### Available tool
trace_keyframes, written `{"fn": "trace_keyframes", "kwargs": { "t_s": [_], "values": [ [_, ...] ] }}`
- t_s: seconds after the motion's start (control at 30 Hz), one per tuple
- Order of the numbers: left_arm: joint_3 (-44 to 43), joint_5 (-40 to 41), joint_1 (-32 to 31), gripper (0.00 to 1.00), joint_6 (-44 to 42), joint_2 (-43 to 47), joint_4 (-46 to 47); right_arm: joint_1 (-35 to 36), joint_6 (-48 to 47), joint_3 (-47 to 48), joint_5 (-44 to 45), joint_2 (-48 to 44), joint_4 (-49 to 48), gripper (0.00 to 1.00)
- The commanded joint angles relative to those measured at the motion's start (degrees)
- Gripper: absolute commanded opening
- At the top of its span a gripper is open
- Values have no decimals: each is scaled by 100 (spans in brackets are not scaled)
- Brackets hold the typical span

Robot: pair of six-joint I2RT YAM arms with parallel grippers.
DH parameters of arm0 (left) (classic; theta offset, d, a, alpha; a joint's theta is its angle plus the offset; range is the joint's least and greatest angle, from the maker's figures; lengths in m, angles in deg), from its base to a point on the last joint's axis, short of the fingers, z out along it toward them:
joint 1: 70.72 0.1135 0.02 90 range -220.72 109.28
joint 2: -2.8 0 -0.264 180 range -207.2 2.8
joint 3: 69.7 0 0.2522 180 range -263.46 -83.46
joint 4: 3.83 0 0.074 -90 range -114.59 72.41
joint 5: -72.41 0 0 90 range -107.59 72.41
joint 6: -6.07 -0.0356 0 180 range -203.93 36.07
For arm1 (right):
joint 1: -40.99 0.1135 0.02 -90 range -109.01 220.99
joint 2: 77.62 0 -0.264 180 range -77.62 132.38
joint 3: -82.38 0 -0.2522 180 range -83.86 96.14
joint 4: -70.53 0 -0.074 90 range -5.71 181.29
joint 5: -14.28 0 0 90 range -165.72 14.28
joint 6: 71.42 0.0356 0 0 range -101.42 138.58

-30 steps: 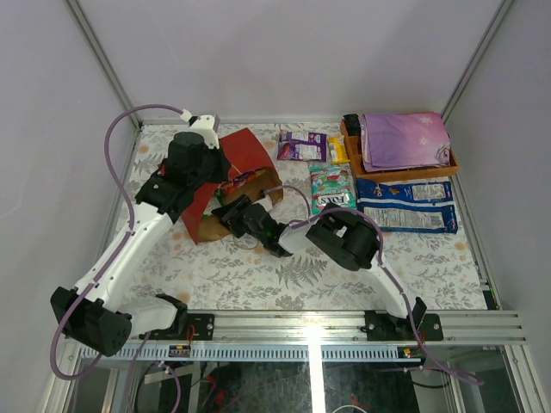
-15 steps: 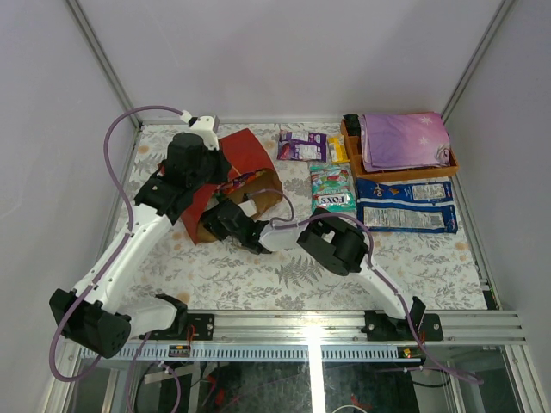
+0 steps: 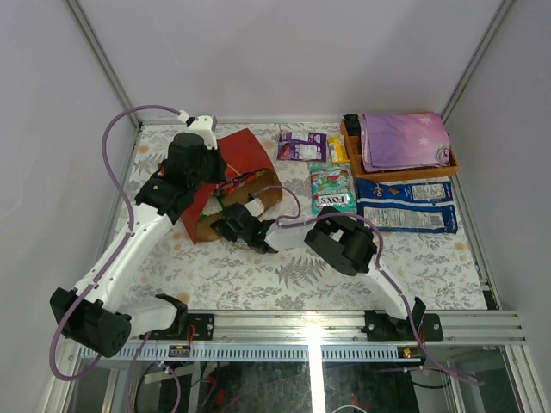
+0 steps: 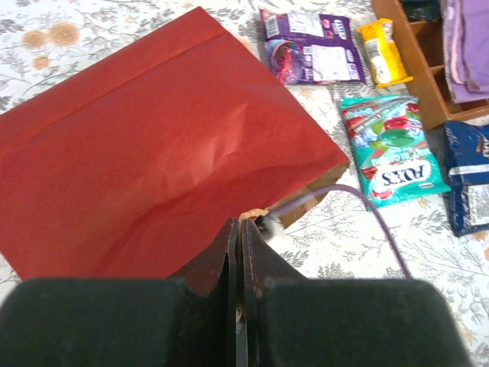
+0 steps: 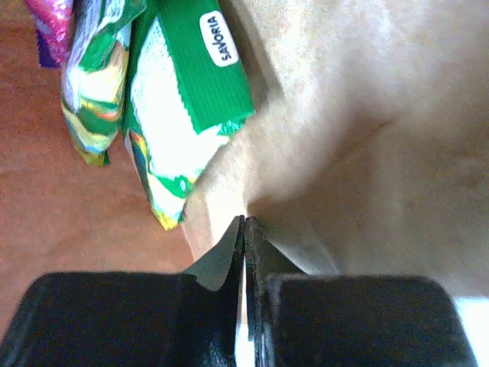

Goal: Take the snacks out of the paper bag

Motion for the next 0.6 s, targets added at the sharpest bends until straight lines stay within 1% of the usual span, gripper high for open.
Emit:
{"fn": "trace_keyframes", "kwargs": {
  "t_s": [0.0, 0.07, 0.13, 0.17, 0.2, 0.23, 0.27, 0.3, 0.33, 0.47, 0.57],
  "values": [
    [-112, 993, 59, 0, -37, -47, 129, 65, -683, -669, 188, -1110, 44, 0],
    [-156, 1299, 87, 0, 3, -75, 49, 148, -751, -1039, 421, -1471, 11, 0],
    [-166, 1246, 120, 0, 33, -40, 74, 161, -737, -1168, 522, -1609, -82, 0],
    [-158, 1186, 125, 0, 37, -20, 103, 150, -714, -1152, 539, -1598, -175, 2],
    [-159, 1121, 126, 0, 37, -3, 123, 138, -695, -1105, 525, -1511, -319, 19],
    [-170, 1088, 126, 0, 38, 6, 127, 113, -688, -1049, 512, -1410, -521, 47],
    [-166, 1074, 126, 0, 38, 12, 113, 108, -653, -987, 511, -1312, -675, 66],
    [-159, 1062, 126, 0, 31, 26, 92, 98, -604, -885, 534, -1190, -734, 73],
    [-155, 1041, 121, 0, 25, 51, 59, 87, -567, -782, 545, -1083, -752, 75],
    [0, 918, 126, 0, -11, 218, 136, 31, -256, -445, 584, -744, -591, 75],
    [59, 855, 121, 0, -33, 303, 211, 1, 32, -233, 637, -518, -382, 73]
  ]
}}
